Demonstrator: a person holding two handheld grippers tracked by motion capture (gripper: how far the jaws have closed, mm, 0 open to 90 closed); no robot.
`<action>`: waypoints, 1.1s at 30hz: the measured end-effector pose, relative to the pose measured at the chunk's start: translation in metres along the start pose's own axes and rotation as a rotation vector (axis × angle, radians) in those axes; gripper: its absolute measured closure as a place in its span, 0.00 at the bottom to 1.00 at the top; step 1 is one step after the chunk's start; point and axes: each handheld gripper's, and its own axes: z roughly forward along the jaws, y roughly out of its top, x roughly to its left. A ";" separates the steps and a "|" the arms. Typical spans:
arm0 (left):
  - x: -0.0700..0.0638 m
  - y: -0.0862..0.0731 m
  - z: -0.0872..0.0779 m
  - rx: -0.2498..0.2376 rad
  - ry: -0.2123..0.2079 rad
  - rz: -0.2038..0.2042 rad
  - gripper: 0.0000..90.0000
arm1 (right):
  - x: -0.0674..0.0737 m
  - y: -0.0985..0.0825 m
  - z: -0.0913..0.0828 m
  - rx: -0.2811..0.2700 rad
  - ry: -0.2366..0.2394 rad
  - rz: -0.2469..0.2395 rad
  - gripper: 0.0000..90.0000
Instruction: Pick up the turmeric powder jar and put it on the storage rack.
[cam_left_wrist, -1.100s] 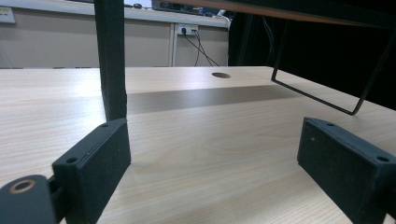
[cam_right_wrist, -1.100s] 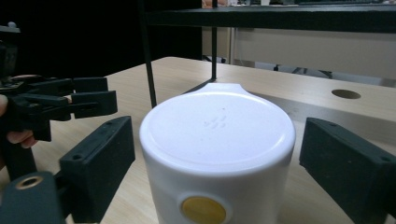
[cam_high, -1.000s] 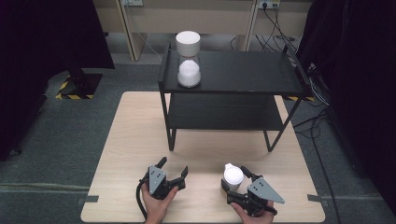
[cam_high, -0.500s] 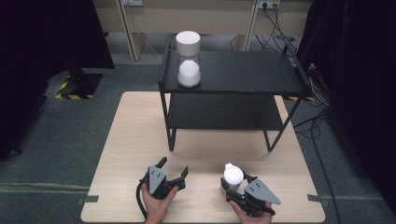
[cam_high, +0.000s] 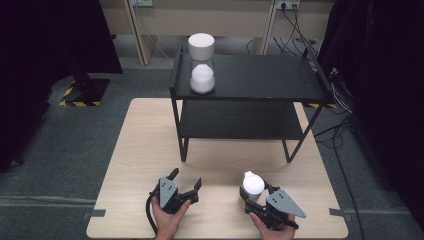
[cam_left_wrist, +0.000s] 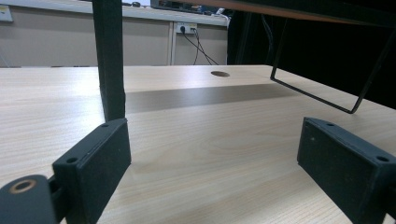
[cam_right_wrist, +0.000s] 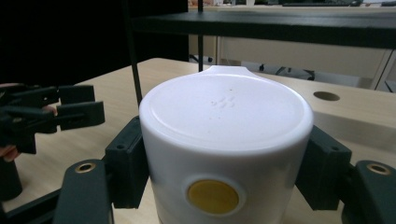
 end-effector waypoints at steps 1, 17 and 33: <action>0.000 0.000 0.000 0.000 0.000 -0.001 0.10 | -0.001 0.001 -0.001 -0.007 -0.002 0.005 0.34; 0.000 0.000 0.000 -0.002 0.002 -0.007 0.10 | -0.019 0.027 -0.014 -0.137 -0.074 0.042 0.34; 0.000 0.000 0.000 0.000 0.000 -0.004 0.10 | -0.028 0.048 -0.011 -0.207 -0.110 0.056 0.34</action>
